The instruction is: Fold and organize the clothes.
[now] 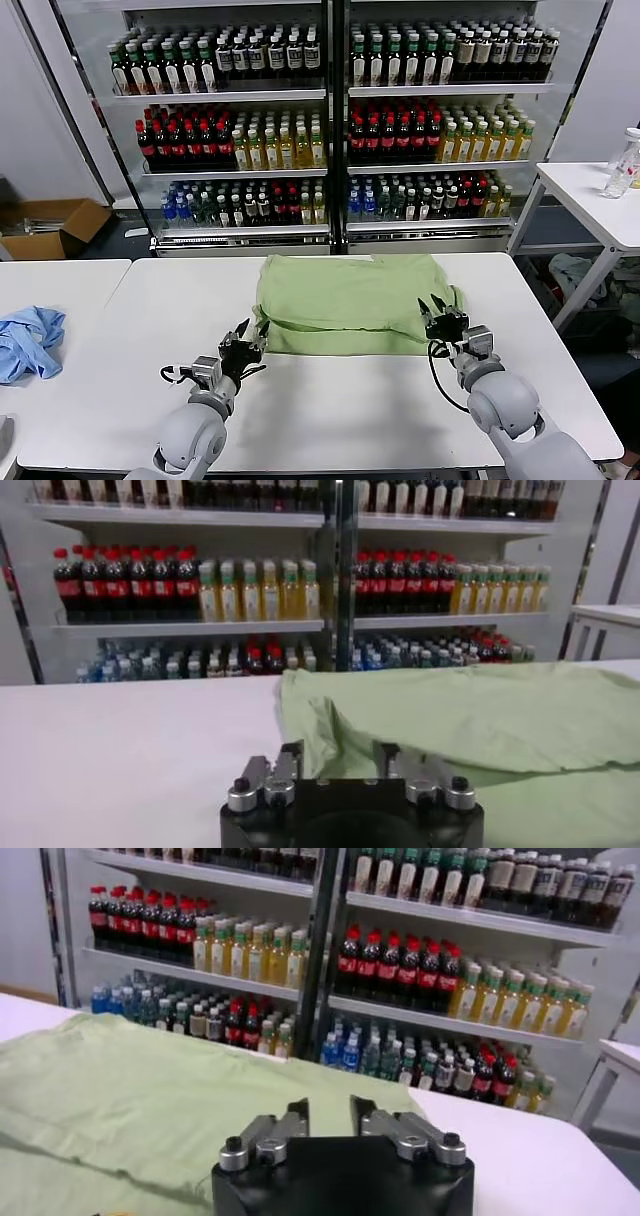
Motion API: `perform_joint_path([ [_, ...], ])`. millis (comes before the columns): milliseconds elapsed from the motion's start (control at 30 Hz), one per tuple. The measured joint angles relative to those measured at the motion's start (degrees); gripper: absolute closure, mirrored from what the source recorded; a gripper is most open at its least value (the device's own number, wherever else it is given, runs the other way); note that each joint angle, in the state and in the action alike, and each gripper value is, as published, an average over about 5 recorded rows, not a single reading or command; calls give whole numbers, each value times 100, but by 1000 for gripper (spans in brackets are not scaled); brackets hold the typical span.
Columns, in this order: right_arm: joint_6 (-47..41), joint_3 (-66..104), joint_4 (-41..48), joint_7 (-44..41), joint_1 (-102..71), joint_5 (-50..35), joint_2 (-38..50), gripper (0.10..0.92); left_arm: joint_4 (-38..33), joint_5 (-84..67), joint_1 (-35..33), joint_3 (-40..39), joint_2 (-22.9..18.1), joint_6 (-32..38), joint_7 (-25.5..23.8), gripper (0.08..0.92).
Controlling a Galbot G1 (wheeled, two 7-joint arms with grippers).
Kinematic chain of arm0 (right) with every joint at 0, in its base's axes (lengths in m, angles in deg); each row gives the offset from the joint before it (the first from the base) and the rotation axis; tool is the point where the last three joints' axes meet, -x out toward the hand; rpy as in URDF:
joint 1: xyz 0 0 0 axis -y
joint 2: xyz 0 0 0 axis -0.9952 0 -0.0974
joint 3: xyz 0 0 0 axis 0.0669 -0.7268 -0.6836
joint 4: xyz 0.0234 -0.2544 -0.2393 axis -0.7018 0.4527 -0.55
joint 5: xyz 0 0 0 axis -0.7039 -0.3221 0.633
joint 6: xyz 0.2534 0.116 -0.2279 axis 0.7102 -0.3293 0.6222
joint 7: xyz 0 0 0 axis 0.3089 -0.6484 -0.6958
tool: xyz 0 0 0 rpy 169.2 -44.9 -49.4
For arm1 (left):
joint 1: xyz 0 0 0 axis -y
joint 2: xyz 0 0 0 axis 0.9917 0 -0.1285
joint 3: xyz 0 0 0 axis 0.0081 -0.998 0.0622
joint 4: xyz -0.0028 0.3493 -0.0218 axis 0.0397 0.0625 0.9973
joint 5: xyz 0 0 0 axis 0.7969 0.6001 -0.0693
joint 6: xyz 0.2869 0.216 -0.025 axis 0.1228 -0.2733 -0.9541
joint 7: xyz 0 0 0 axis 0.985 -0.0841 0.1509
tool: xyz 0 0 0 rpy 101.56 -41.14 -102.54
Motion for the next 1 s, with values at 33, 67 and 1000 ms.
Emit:
perform_joint_path([
  [33,-44,69,-1,22,-61,-35,3,445,0,8,-26,-3,-14,-5,15,373],
  [67,-94,134,2,44,-120,-66,4,410,3,14,-46,-8,-27,-13,30,347],
  [1000,-859,468,269,200,-456,-762,-230,717,587,-155,230,-177,-91,-175,44,737],
])
